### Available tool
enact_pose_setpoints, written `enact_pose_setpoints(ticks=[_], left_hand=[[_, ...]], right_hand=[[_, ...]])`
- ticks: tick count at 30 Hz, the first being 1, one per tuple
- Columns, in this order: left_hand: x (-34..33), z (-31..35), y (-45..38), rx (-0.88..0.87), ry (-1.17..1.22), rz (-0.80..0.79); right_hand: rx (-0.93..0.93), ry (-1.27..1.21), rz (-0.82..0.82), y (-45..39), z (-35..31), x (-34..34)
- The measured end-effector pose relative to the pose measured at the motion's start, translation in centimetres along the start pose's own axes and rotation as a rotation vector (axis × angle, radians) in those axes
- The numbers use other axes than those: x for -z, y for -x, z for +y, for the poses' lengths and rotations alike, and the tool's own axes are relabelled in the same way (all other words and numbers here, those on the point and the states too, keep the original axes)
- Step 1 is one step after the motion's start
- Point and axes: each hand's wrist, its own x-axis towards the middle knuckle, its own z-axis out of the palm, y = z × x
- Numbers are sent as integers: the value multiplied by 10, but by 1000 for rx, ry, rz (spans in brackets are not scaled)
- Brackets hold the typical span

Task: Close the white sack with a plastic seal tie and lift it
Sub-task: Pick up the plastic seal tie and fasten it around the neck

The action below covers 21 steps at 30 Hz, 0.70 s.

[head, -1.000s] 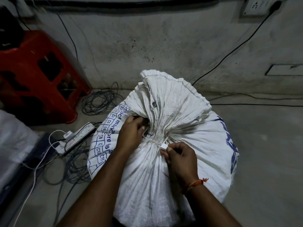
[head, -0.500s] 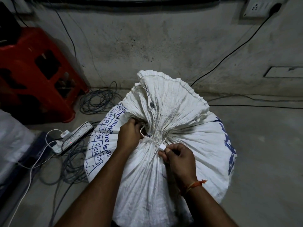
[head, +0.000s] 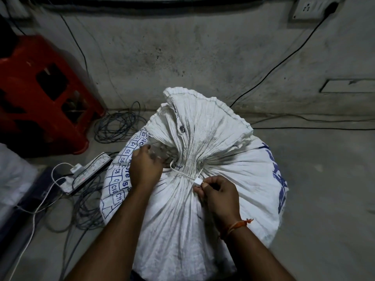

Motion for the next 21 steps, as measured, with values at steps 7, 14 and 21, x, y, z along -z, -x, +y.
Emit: enact_pose_setpoints(ticks=[7, 14, 21], left_hand=[[14, 20, 51, -131, 229, -330], [-4, 18, 73, -235, 193, -365], [-7, 13, 72, -310, 77, -285]], right_hand=[[87, 151, 5, 4, 2, 2], [221, 443, 26, 9, 0, 5], [329, 597, 68, 11, 6, -1]])
